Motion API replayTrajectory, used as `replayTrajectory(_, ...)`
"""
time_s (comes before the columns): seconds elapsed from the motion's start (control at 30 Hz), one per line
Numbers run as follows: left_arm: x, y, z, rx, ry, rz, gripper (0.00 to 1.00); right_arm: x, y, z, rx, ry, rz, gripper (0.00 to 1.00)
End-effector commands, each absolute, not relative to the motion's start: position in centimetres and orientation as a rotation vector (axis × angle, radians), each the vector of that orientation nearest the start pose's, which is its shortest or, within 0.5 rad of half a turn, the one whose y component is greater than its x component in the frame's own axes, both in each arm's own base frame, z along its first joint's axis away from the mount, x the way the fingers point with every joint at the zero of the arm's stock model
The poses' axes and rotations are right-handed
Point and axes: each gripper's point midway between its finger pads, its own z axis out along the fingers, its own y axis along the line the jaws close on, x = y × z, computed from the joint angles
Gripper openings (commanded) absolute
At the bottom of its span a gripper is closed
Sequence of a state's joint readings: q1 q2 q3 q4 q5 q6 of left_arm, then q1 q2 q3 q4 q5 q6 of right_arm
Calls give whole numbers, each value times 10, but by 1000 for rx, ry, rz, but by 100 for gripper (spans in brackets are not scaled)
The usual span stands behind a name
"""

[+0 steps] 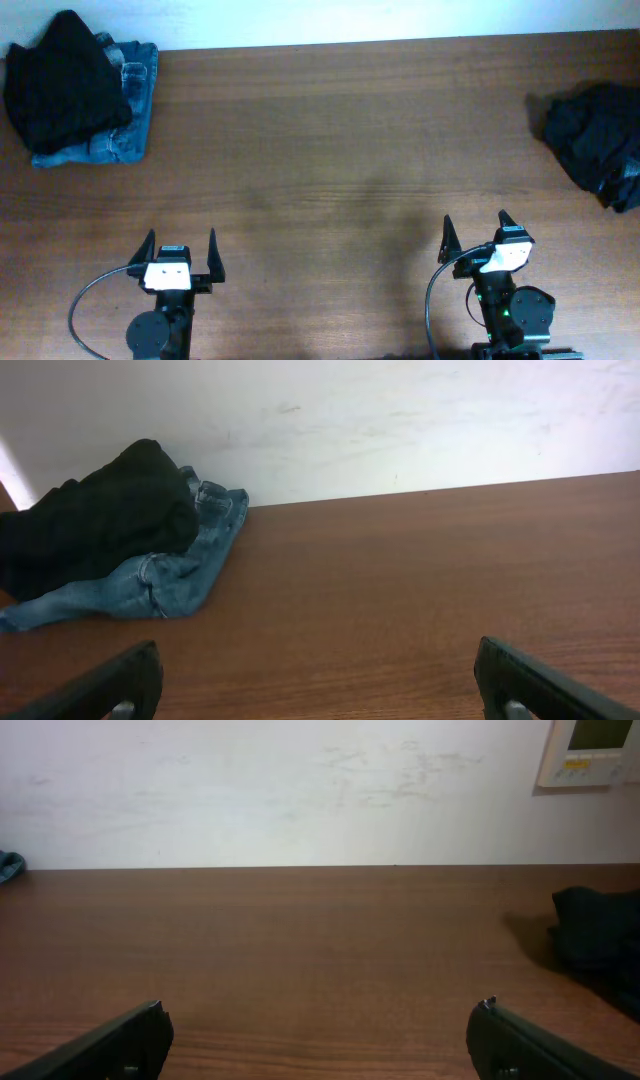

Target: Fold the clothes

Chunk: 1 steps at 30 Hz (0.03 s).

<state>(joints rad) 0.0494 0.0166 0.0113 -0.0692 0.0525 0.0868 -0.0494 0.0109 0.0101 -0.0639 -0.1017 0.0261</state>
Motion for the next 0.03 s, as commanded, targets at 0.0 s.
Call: replayTrajectory(0.0,246,2,158,87,1642,64,99,246,6,158,-12,1641,69,99)
